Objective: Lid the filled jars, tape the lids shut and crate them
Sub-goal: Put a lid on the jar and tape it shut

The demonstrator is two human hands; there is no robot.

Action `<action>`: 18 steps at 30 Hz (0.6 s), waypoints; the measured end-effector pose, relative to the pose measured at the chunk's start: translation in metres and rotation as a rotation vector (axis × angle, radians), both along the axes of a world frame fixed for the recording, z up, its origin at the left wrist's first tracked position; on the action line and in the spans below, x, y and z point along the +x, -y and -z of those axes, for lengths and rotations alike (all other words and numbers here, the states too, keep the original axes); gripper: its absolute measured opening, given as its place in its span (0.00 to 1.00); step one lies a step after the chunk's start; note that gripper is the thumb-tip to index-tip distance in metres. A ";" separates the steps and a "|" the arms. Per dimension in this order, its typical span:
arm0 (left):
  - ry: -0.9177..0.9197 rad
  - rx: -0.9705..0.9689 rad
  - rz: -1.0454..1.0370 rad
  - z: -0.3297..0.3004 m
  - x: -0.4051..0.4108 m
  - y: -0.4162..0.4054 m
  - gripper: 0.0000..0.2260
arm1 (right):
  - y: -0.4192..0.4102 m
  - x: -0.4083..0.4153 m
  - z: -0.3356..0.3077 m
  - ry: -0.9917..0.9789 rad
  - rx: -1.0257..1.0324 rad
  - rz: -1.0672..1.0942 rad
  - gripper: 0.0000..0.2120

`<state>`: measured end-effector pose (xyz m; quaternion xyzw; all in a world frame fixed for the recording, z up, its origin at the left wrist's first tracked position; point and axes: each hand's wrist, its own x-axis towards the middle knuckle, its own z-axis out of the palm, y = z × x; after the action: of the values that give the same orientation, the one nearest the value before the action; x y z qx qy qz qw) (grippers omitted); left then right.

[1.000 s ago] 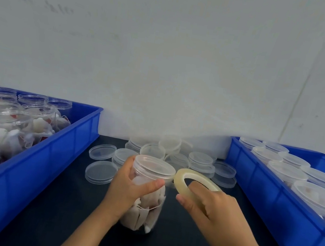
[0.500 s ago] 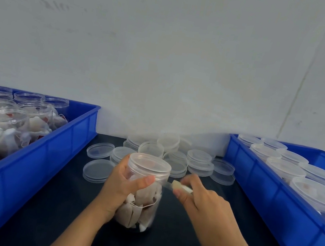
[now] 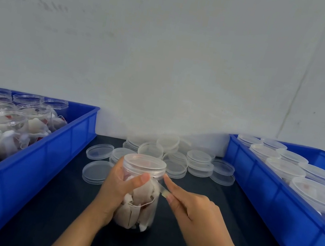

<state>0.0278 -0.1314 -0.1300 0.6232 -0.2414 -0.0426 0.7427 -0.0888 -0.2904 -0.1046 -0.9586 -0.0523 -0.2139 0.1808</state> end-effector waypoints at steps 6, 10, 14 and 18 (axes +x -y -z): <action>0.015 -0.007 0.032 -0.002 -0.001 -0.001 0.34 | -0.004 -0.003 -0.005 0.014 -0.045 -0.034 0.20; 0.020 -0.010 0.050 -0.002 -0.002 -0.001 0.34 | 0.000 -0.008 -0.010 0.046 -0.069 -0.074 0.19; 0.021 -0.008 0.042 -0.002 -0.002 -0.001 0.34 | 0.003 -0.009 -0.012 0.066 -0.059 -0.059 0.18; 0.034 0.019 0.056 0.000 0.000 -0.001 0.35 | 0.008 -0.008 -0.011 0.068 -0.056 0.011 0.16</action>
<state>0.0274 -0.1301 -0.1298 0.6237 -0.2712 -0.0551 0.7310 -0.0972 -0.2980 -0.0939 -0.9556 -0.0593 -0.2459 0.1510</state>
